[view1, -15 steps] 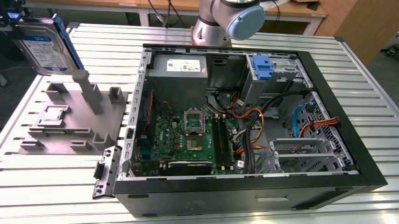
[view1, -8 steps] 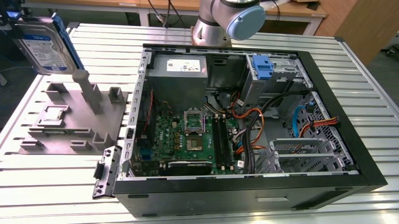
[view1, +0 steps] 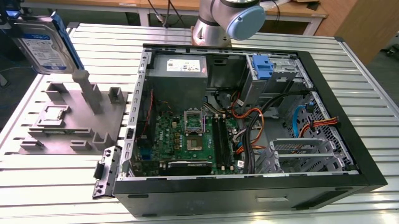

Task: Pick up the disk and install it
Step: 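Pick up the disk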

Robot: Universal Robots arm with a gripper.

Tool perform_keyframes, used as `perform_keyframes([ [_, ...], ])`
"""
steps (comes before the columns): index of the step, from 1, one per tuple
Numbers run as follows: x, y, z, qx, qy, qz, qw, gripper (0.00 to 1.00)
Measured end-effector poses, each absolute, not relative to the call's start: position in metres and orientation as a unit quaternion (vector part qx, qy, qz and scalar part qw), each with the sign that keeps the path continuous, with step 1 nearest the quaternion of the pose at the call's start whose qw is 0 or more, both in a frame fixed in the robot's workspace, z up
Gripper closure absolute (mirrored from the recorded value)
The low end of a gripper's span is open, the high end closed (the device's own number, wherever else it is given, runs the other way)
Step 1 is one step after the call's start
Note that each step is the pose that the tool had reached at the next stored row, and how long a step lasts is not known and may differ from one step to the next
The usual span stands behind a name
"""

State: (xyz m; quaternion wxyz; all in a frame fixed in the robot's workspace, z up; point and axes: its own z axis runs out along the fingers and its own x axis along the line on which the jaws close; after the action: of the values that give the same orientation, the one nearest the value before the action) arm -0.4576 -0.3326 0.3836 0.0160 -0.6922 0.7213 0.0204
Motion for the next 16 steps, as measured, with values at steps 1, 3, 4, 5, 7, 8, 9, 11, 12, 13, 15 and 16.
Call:
perform_keyframes([
  [1, -0.4576, -0.3326, 0.3839, -0.692, 0.721, 0.02, 0.016, 0.63],
  [3, -0.4576, -0.3326, 0.3845, -0.692, 0.721, 0.02, 0.016, 0.63],
  [4, -0.4576, -0.3326, 0.3848, -0.692, 0.721, 0.02, 0.016, 0.63],
  [5, -0.4575, -0.3326, 0.385, -0.692, 0.721, 0.02, 0.016, 0.63],
  [7, -0.4576, -0.3326, 0.3856, -0.692, 0.721, 0.02, 0.016, 0.63],
  [8, -0.4576, -0.3326, 0.3859, -0.692, 0.721, 0.02, 0.016, 0.63],
  [9, -0.4576, -0.3326, 0.3862, -0.692, 0.721, 0.02, 0.016, 0.63],
  [11, -0.4576, -0.3326, 0.3867, -0.692, 0.721, 0.02, 0.016, 0.63],
  [12, -0.4576, -0.3326, 0.3871, -0.692, 0.721, 0.02, 0.016, 0.63],
  [13, -0.4576, -0.3326, 0.3874, -0.692, 0.721, 0.02, 0.016, 0.63],
  [15, -0.4576, -0.3326, 0.3882, -0.692, 0.721, 0.02, 0.016, 0.63],
  [16, -0.4576, -0.3326, 0.3887, -0.692, 0.721, 0.02, 0.016, 0.63],
])
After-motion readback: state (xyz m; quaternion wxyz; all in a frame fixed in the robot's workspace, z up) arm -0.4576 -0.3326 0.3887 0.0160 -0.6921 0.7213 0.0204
